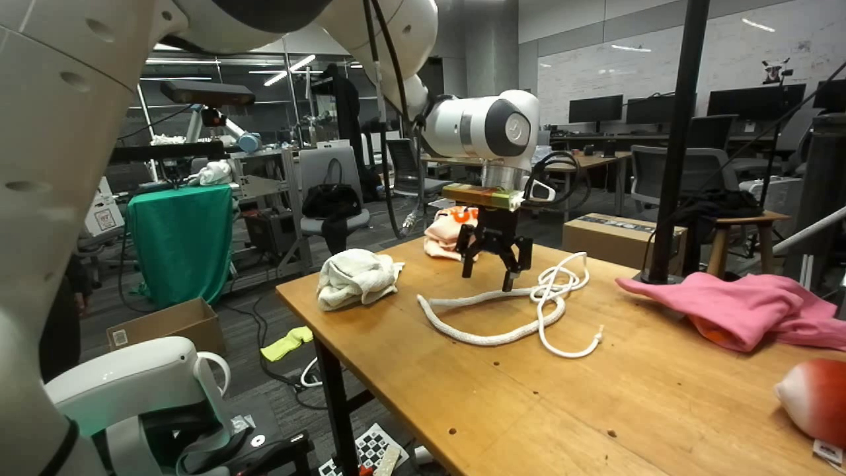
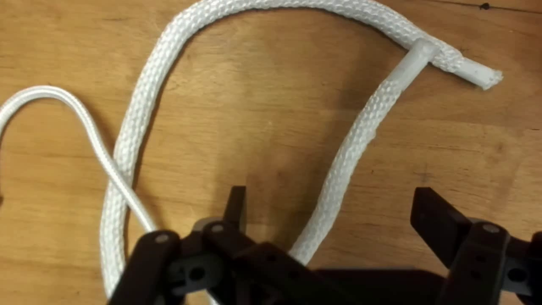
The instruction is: Pick up the toy, rope and the clothes and put them around the table.
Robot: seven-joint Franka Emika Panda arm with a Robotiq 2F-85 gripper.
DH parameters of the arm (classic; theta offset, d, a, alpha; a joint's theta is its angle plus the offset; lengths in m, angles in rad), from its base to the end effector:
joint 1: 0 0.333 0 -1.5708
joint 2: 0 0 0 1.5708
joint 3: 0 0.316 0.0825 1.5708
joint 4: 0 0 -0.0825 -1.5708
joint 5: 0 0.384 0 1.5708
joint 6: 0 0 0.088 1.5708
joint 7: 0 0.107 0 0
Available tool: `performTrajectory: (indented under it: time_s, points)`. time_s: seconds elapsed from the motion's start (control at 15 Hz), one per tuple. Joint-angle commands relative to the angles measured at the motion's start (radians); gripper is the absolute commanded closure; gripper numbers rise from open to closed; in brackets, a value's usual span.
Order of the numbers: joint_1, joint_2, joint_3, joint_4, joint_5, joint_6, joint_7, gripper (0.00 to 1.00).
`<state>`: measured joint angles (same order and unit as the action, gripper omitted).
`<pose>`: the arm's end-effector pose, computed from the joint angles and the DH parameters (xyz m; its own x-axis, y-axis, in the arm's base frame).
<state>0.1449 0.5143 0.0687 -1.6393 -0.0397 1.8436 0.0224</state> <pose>0.6315 0.1291 0.2970 0.9332 0.1923 -0.3037 0.2038 -0.9790 0.0062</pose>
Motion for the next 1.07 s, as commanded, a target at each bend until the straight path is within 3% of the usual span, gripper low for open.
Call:
performTrajectory:
  time_s: [0.0,1.0]
  points:
    - [-0.022,-0.067,0.002,-0.093,0.022,0.044,0.012,0.00]
    - [-0.020,-0.050,-0.003,-0.167,0.035,0.204,0.084,0.00]
